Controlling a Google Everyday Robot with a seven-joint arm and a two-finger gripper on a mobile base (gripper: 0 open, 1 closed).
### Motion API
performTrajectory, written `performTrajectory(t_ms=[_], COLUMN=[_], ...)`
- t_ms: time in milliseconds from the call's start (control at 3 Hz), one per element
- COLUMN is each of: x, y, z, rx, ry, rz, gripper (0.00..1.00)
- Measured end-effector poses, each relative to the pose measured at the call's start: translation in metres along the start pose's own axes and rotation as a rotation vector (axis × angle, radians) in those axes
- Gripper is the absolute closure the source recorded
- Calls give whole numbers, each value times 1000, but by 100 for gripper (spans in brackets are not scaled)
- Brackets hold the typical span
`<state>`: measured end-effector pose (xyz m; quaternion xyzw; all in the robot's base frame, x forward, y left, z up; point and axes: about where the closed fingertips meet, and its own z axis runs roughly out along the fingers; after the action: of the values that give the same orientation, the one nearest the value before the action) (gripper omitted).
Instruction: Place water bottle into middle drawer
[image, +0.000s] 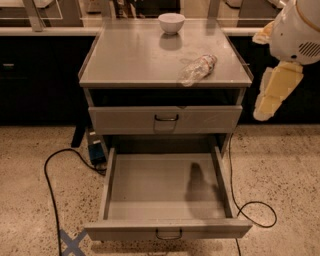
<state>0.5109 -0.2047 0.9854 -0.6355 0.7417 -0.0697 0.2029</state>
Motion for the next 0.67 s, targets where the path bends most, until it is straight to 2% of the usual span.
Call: performTrajectory(t_ms=[333, 667], x=[10, 14], y=[-46, -78], z=[28, 64], rx=[39, 45], ry=[-41, -145], rz=[-15, -38], gripper=[0, 0])
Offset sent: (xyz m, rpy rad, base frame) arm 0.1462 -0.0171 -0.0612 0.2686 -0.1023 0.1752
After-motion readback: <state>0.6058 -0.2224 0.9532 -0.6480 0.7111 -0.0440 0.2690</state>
